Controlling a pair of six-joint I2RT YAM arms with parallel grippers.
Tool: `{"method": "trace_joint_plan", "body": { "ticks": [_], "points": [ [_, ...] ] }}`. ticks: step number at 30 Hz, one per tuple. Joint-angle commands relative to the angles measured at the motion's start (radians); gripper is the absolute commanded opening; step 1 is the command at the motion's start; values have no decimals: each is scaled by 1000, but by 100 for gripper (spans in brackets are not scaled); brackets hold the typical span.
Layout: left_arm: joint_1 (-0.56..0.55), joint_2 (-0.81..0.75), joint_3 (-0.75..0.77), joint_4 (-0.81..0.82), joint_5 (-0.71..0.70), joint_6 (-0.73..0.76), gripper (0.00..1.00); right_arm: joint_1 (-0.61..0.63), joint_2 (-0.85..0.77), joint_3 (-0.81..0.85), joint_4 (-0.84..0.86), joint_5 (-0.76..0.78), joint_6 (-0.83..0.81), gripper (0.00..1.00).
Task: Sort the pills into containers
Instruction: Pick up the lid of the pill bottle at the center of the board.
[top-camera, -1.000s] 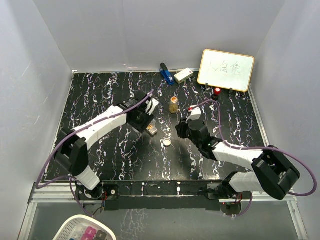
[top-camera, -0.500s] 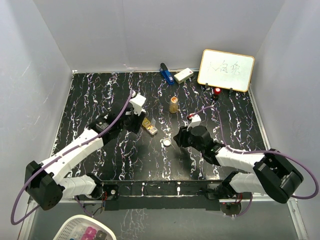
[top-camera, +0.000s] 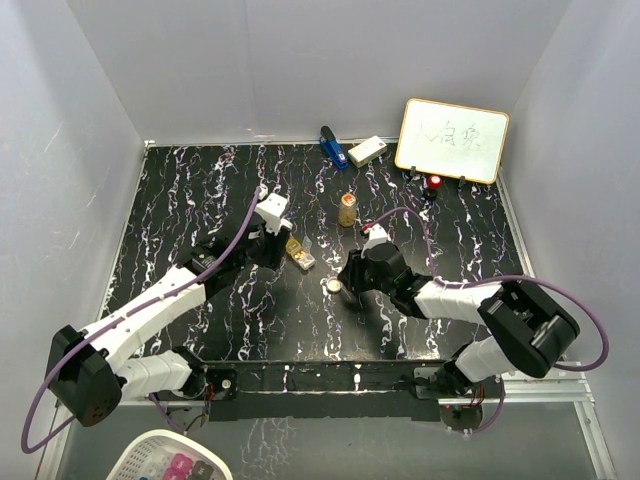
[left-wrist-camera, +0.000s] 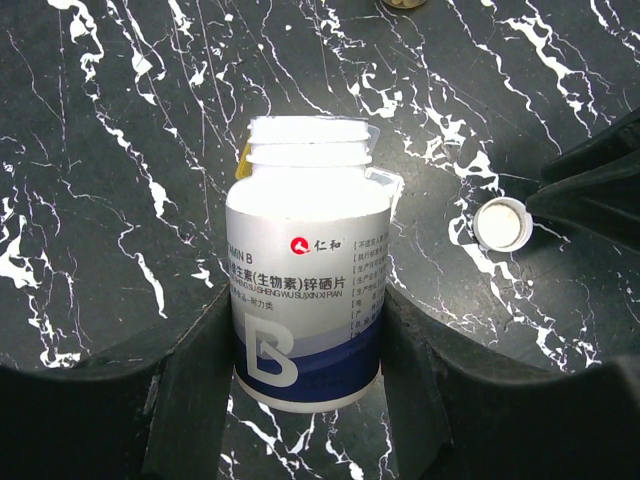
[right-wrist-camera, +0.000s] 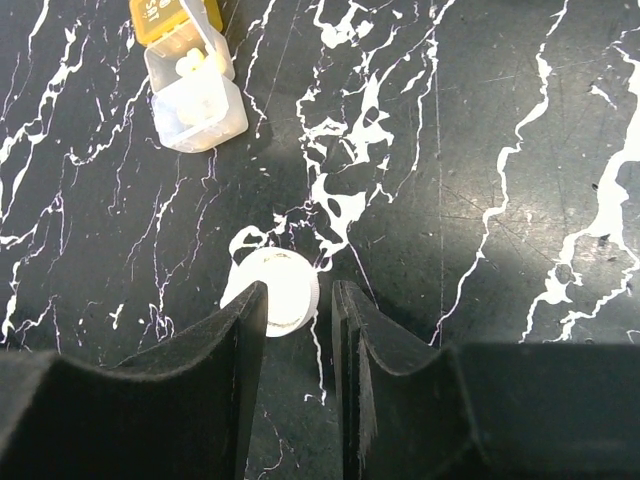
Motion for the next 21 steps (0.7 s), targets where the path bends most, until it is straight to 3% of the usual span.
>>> {"method": "trace_joint_plan", "body": {
  "ticks": [1,21],
  "points": [
    [-1,-35,-6,57,4,-15,0,0,13,54,32,-17,11,31],
    [-1,-41,-15,98,-13,-6,0,43,79,95,-75,40,-10,29]
  ]
}}
